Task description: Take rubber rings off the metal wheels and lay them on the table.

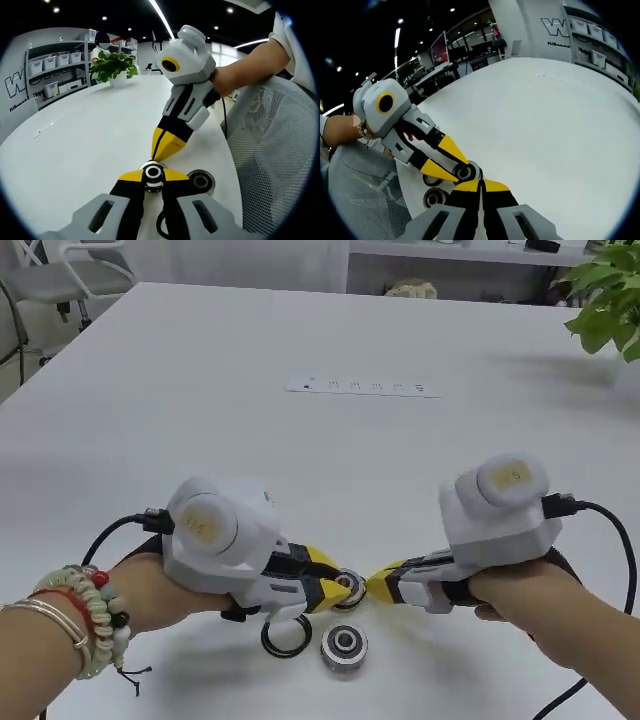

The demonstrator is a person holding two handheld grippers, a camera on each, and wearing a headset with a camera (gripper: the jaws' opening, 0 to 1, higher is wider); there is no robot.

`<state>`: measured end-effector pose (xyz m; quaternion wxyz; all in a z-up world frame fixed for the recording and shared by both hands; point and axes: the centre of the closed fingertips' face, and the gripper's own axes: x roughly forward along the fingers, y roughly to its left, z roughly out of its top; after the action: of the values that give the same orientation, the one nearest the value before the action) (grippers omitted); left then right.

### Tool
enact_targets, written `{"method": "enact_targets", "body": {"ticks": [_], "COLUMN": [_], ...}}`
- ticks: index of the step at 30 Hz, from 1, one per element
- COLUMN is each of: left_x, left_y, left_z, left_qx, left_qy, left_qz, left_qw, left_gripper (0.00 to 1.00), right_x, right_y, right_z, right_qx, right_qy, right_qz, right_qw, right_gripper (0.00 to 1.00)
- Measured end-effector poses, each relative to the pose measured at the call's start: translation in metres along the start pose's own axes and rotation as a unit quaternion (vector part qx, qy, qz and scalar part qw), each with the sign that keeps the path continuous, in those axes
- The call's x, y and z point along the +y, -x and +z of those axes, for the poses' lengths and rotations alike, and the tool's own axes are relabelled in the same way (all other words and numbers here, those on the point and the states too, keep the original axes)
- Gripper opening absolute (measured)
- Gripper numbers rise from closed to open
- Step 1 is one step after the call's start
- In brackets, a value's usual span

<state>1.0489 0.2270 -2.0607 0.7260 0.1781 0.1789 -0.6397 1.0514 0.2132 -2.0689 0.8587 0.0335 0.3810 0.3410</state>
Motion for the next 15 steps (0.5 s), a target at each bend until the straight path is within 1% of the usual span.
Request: {"method": "enact_targets", "body": {"ticks": [1,2,5,10,15], "left_x": [0.0000,0.0002,-0.0001,-0.0001,0.0000], "left_y": [0.0001,-0.0002,0.0000,-0.0003,-0.0002], "left_z": [-0.0001,0.0000,0.0000,0.0002,-0.0003], "left_qx": [0.000,0.000,0.000,0.001,0.001], "left_qy": [-0.001,-0.001,-0.004,-0.007,-0.008], "left_qz": [0.000,0.000,0.000,0.001,0.002], "left_qw": [1.0000,1.0000,1.0000,1.0000,1.0000], "left_gripper": [0.08,0.08,0.07,0.07,0.08], "right_x": [0.0008,0.0017,0.0060,0.0068,0.0089], "right_y": [0.0012,0.0016,0.0013,0.0015,0.0015], "right_z": [0.0002,0.0001,0.0002,0.0002,0.0009], "right_qx": [0.001,0.003,0.006,0.003,0.002], "right_qy": [-0.011,-0.015,-0.006,-0.020,-0.016], "right_qz": [0.003,0.006,0.001,0.005,0.007], "right_qw": [0.9999,0.9999,1.0000,0.9998,0.9999], "right_gripper": [0.00,0.00,0.00,0.00,0.00]}}
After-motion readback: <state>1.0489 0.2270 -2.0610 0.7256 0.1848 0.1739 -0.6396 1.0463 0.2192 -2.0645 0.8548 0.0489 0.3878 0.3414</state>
